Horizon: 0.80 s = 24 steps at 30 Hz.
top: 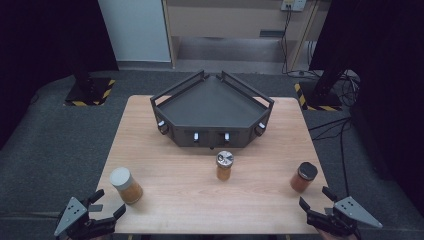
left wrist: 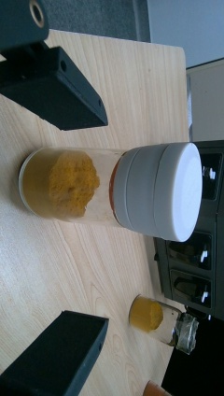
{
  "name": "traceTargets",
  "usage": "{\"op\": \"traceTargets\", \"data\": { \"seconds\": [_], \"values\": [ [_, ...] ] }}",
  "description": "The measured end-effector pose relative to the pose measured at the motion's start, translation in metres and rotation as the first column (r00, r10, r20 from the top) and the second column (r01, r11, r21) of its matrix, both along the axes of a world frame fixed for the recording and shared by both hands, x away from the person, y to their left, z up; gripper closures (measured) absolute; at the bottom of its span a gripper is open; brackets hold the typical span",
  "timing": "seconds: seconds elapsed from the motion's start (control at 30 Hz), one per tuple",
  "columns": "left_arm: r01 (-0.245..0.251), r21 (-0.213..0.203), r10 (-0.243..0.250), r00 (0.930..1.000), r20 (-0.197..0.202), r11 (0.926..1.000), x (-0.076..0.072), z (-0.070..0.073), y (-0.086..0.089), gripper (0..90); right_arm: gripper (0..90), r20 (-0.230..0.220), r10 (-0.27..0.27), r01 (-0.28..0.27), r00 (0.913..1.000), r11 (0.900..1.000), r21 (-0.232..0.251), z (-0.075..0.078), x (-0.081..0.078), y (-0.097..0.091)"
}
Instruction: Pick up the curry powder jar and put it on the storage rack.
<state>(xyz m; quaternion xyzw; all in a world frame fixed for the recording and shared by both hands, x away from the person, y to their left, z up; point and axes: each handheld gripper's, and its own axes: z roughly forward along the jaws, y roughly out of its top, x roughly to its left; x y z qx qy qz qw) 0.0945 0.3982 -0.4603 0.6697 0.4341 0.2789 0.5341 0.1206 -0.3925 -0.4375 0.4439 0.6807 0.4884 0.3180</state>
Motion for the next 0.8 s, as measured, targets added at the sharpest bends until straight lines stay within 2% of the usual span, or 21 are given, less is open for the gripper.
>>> {"op": "traceTargets", "data": {
  "seconds": [0.63,0.7,0.8],
  "values": [
    [-0.005,-0.011,0.005,1.0000,0.004,0.9999,0.0014,-0.0012,0.0013,3.9,9.6,-0.009,0.011,-0.012,0.9999,0.9999,-0.007,-0.0005,0.0015,0.0000],
    [-0.002,-0.012,0.002,1.0000,-0.002,0.9999,0.0015,-0.0012,0.0020,3.8,9.4,-0.005,0.007,-0.007,1.0000,1.0000,0.005,-0.0001,0.0004,-0.0005],
    [0.001,-0.014,-0.001,1.0000,0.008,0.9999,0.0002,-0.0015,0.0021,3.9,9.3,0.000,0.006,-0.006,1.0000,1.0000,-0.005,-0.0004,0.0001,0.0012]
  ]
}}
